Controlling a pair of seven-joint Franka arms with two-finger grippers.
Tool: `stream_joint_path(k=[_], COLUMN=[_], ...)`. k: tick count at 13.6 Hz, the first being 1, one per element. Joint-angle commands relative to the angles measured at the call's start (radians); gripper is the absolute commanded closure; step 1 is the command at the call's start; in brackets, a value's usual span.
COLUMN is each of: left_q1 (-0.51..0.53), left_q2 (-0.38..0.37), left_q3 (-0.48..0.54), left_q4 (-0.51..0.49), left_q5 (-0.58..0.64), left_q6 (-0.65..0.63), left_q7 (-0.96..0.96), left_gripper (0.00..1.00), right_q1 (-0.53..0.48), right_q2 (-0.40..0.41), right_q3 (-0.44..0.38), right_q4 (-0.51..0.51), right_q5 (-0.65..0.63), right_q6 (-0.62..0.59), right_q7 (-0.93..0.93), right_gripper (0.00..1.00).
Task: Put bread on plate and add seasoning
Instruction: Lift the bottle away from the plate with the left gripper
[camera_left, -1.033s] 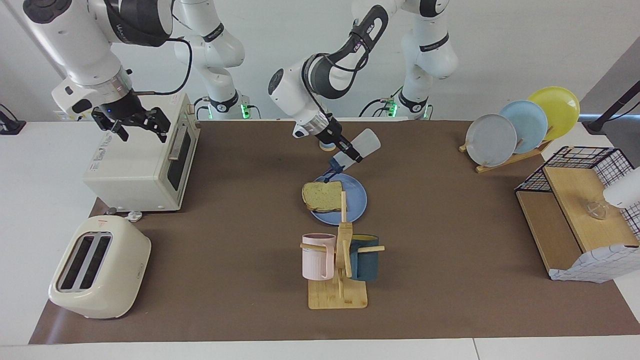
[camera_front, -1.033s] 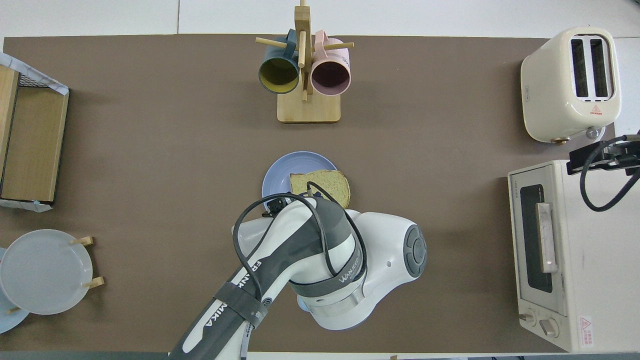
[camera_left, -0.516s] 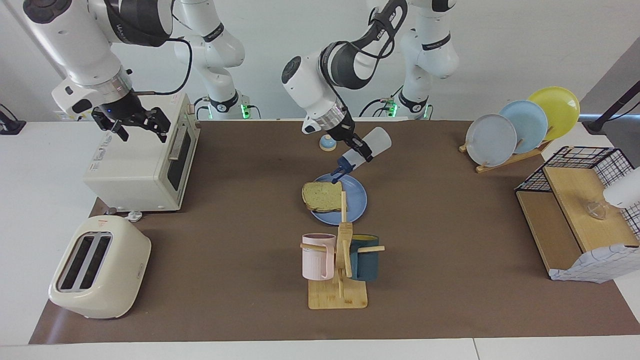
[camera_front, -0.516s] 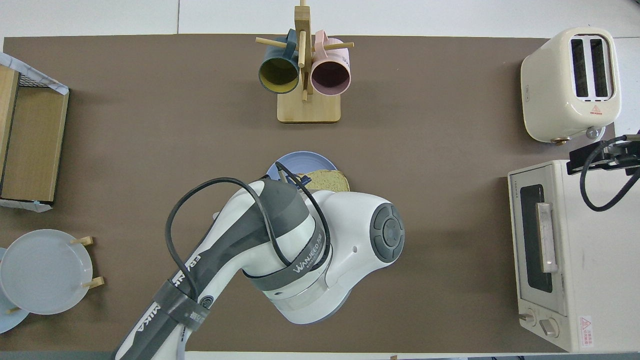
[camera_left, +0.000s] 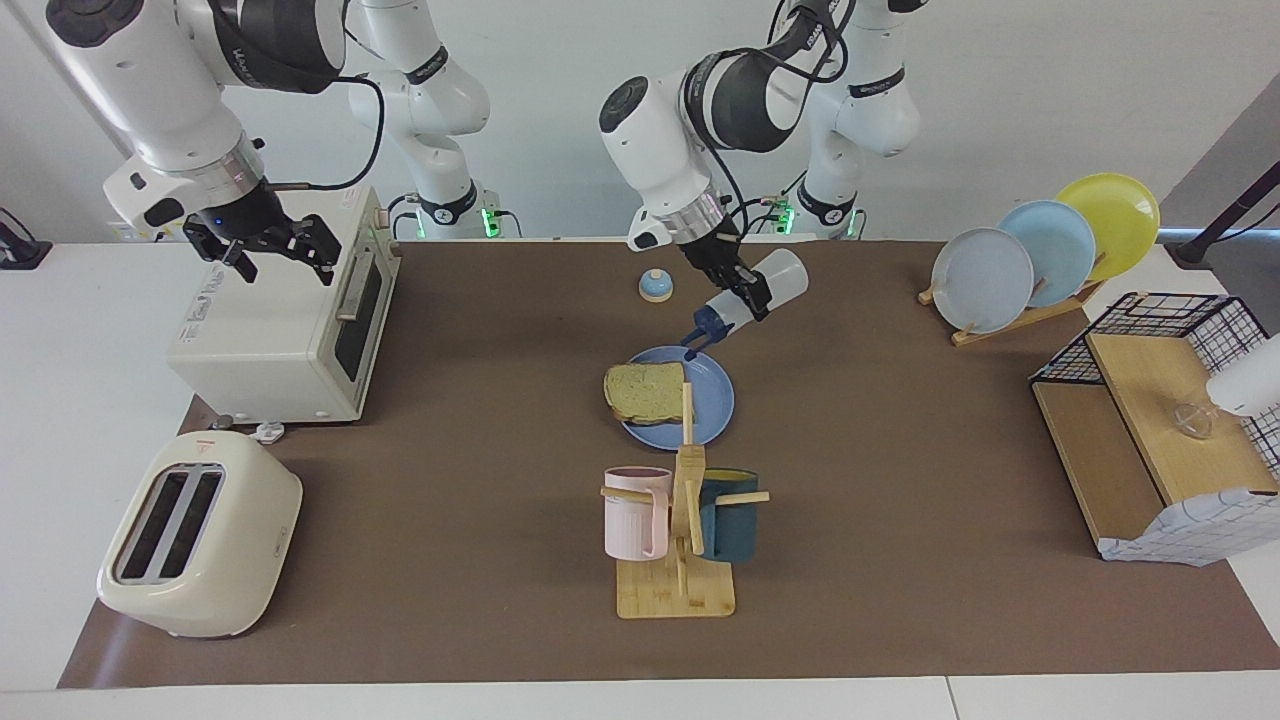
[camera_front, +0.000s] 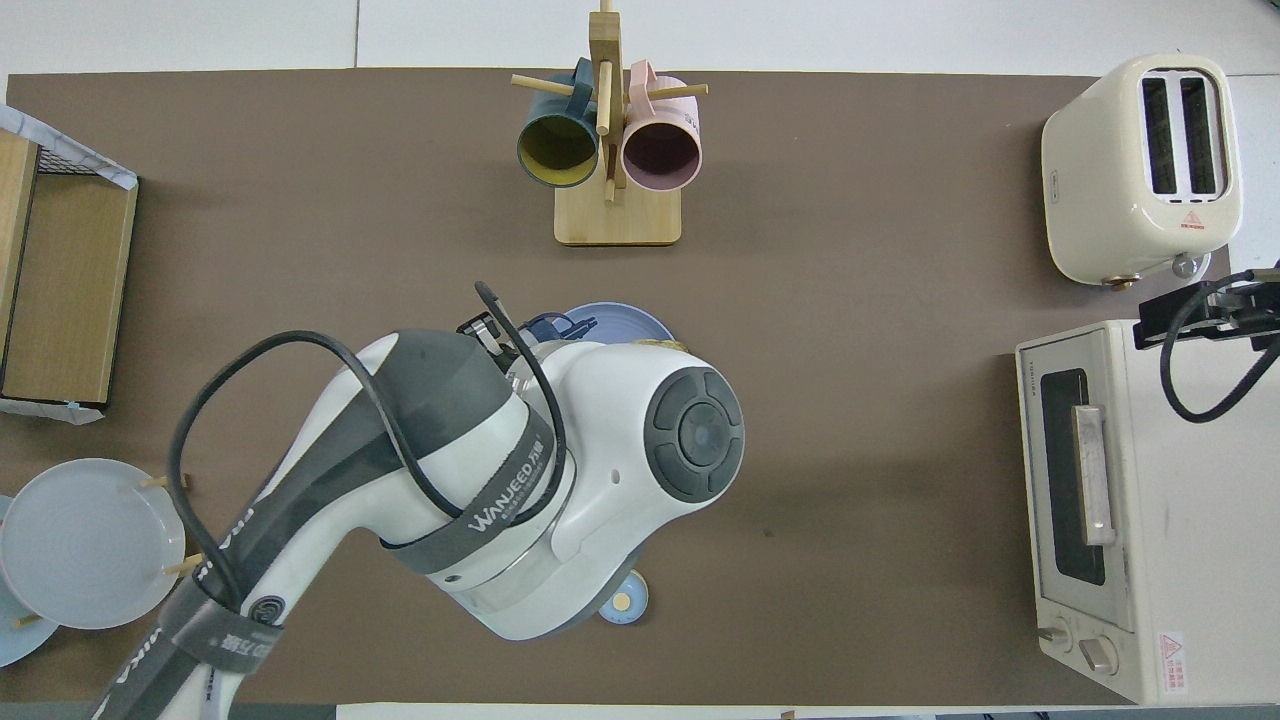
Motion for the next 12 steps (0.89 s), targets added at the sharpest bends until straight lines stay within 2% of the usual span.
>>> stream_joint_path(k=[1, 5, 10, 12], left_q1=[0.058, 0.198, 0.304, 0.340], left_q2=[-0.080, -0.177, -0.206, -0.218], left_q3=[-0.004, -0.002, -0.001, 0.001], left_q4=[-0.037, -0.043, -0.046, -0.079], left_q5=[-0.021, -0.125, -0.211, -0.233], left_q6=[0.051, 0.084, 0.143, 0.201], left_q7=[0.048, 0.165, 0.179, 0.179], left_gripper=[1.00, 1.00, 1.00, 1.00], right_q1=[-0.006, -0.006, -0.006, -0.006], right_q2=[-0.017, -0.017, -0.018, -0.017], right_q3=[0.001, 0.001, 0.001, 0.001], right_q4=[-0.016, -0.016, -0.016, -0.016], right_q5=[0.008, 0.008, 0.008, 0.008], right_q6=[0.004, 0.004, 0.004, 0.004], right_q7=[-0.024, -0.023, -0.023, -0.023], right_gripper=[0.00, 0.00, 0.00, 0.00])
